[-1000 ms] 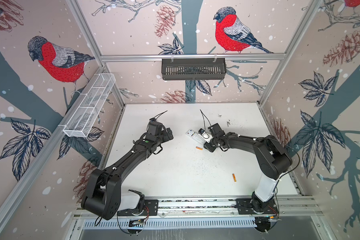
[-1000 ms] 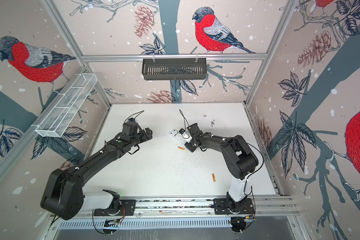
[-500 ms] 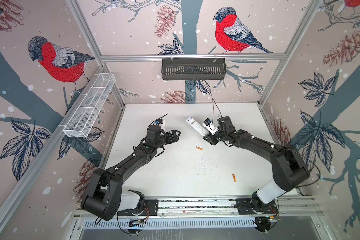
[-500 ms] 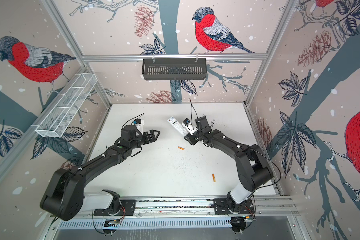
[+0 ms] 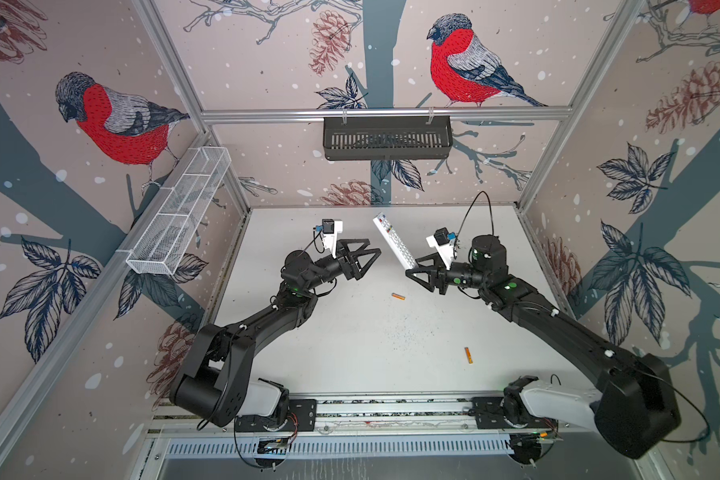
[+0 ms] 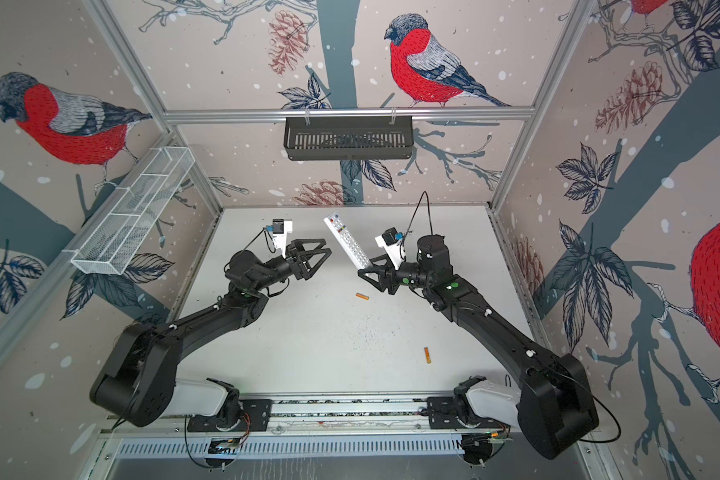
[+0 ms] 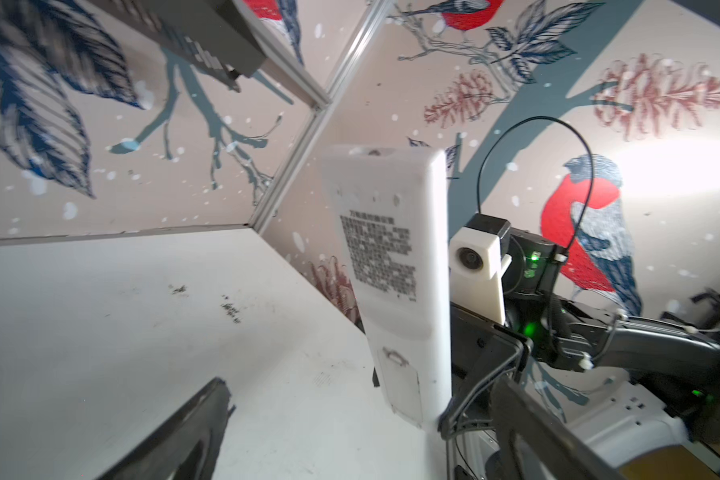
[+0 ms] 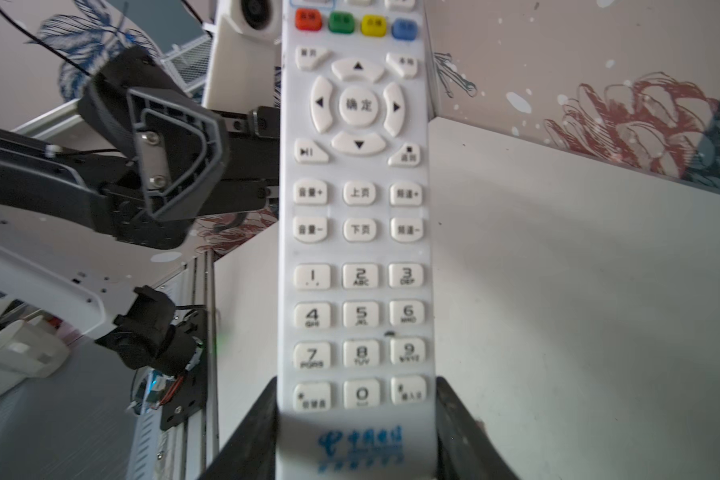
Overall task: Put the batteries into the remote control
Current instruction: 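Lift the remote with the right gripper toward the left gripper while the left gripper approaches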
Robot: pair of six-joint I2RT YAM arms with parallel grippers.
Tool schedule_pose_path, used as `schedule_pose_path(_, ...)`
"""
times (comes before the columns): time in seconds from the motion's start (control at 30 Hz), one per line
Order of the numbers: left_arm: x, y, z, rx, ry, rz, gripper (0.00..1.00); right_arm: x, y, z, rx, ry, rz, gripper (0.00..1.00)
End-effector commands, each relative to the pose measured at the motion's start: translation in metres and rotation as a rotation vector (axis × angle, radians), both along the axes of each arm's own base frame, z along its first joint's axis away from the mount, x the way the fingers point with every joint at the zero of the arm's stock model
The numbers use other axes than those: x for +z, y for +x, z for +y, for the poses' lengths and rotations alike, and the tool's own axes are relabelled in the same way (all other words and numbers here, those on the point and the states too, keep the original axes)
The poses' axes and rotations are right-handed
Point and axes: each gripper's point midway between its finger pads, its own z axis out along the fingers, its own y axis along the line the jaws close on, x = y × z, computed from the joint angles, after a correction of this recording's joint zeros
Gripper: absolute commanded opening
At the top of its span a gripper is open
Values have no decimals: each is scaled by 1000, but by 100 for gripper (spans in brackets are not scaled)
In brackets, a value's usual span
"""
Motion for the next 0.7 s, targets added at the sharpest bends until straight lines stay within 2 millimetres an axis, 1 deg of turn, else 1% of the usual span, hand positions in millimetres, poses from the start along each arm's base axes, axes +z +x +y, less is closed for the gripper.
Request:
schedule_pose_path(0.0,38,-30,-8,-132,-83,-166,97,21,-28,7,127,84,7,40)
schedule_pose_path(0.13,45,-39,-21,-194,-85,-195,98,22,-47,10,187,88,6,40)
schedule_pose_path(0.23,49,-41,-25,-200,-96,-210,98,21,-57,10,223,95,10,40)
schedule_pose_path(0.33,52,-41,-25,-205,-101,-212,97,22,-61,11,233,100,-1,40)
schedule_pose_path(0.43,55,-45,-24,-219,-122,-222,85,22,-62,10,233,103,-5,40)
schedule_pose_path(0.53,54,-48,-24,-242,-139,-223,81,22,-62,11,240,106,-4,41)
schedule_pose_path(0.67,50,-49,-25,-265,-154,-209,71,21,-60,13,245,107,-1,41)
